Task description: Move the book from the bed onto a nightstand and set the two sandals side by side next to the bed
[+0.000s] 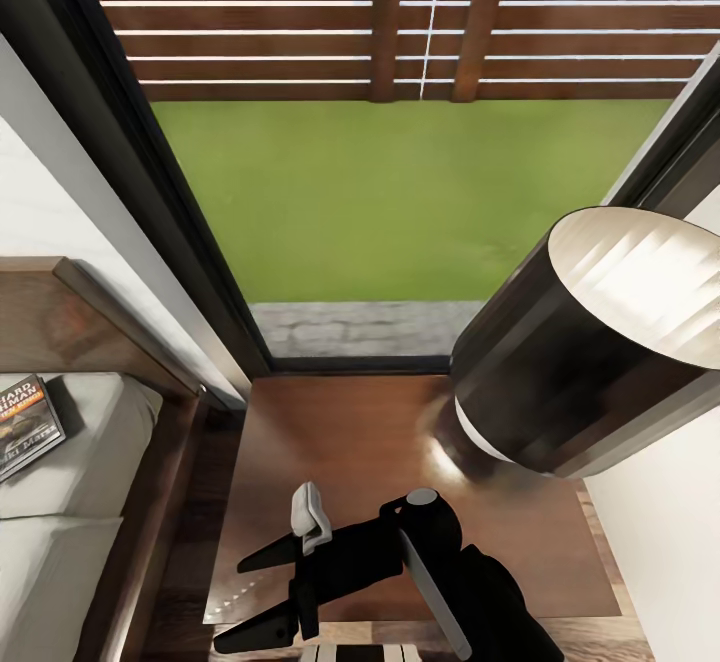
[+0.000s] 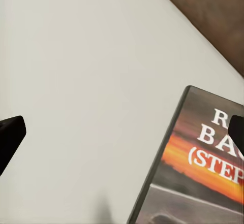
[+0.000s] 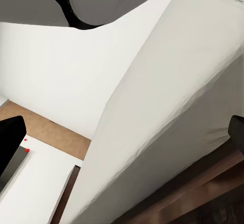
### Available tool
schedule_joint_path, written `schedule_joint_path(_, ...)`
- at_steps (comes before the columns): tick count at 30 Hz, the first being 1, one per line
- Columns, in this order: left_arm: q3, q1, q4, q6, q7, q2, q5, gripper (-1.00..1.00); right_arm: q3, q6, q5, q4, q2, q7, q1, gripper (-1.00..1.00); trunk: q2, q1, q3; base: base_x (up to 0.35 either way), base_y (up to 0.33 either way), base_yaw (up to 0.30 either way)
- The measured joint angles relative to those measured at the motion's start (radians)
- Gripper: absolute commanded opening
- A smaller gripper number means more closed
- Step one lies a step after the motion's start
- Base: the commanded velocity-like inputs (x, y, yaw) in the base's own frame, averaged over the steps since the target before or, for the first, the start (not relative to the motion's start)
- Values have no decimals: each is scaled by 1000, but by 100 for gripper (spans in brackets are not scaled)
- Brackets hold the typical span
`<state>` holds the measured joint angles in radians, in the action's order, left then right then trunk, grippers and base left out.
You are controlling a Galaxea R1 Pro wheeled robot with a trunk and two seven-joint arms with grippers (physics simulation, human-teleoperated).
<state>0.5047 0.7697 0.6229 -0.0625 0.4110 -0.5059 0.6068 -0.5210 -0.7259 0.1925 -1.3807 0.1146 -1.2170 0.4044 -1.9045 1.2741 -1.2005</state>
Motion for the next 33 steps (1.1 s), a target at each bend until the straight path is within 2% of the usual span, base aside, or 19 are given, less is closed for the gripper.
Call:
schedule_joint_path(25, 1, 0, 3, 13, -2, 4, 4, 100, 0, 0, 0, 0, -1, -2, 0, 100, 0, 0, 0, 0, 0, 0)
schedule_joint_path(33, 0, 0, 3, 13, -2, 6, 4, 100, 1, 0, 0, 0, -1, -4, 0, 100, 0, 0, 2, 0, 0, -132)
